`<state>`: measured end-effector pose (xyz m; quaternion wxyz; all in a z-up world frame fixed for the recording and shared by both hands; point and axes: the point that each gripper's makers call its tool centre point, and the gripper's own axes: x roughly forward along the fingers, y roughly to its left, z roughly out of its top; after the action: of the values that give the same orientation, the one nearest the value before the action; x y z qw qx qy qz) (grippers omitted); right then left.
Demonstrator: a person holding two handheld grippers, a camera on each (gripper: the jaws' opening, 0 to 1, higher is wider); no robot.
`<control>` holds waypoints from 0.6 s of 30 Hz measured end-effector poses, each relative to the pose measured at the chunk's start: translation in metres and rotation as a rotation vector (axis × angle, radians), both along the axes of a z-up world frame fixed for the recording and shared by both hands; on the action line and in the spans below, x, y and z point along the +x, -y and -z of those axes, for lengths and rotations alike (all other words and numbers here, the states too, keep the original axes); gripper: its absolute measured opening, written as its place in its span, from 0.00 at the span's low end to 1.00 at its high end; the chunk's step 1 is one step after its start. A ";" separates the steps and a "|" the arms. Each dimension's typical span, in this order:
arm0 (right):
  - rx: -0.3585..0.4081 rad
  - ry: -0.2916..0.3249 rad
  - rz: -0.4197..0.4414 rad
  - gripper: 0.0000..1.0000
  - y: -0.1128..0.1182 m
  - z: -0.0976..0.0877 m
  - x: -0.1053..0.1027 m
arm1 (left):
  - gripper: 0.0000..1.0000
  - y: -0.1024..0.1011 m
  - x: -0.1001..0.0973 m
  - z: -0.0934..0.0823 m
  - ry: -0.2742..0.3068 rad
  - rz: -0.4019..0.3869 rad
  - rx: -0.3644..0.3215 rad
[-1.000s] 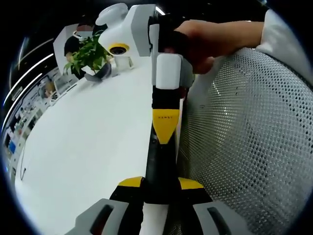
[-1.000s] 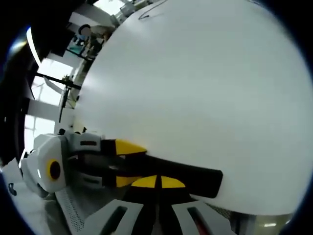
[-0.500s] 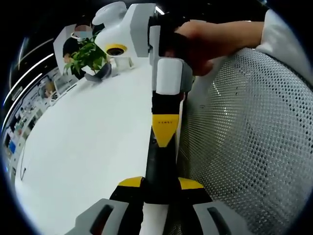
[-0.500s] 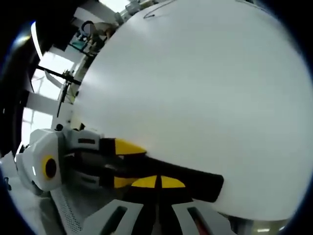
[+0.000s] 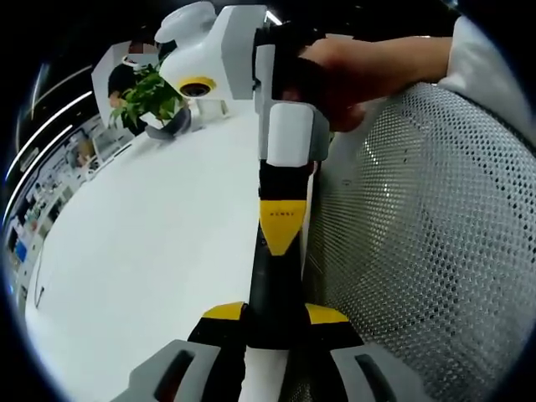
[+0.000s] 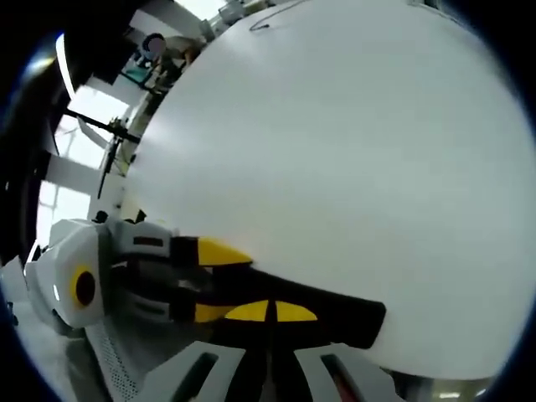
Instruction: Press the specified remote control buttons in sequence, fully releasing each button before pressing the next.
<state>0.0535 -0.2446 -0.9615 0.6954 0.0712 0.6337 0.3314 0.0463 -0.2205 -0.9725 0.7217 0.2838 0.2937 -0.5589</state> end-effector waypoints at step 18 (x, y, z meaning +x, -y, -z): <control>0.006 0.035 0.002 0.00 -0.002 0.000 0.004 | 0.25 0.000 0.000 0.000 -0.005 -0.003 -0.010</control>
<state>0.0579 -0.2422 -0.9617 0.7064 0.0683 0.6205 0.3336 0.0466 -0.2201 -0.9725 0.7231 0.2786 0.2930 -0.5600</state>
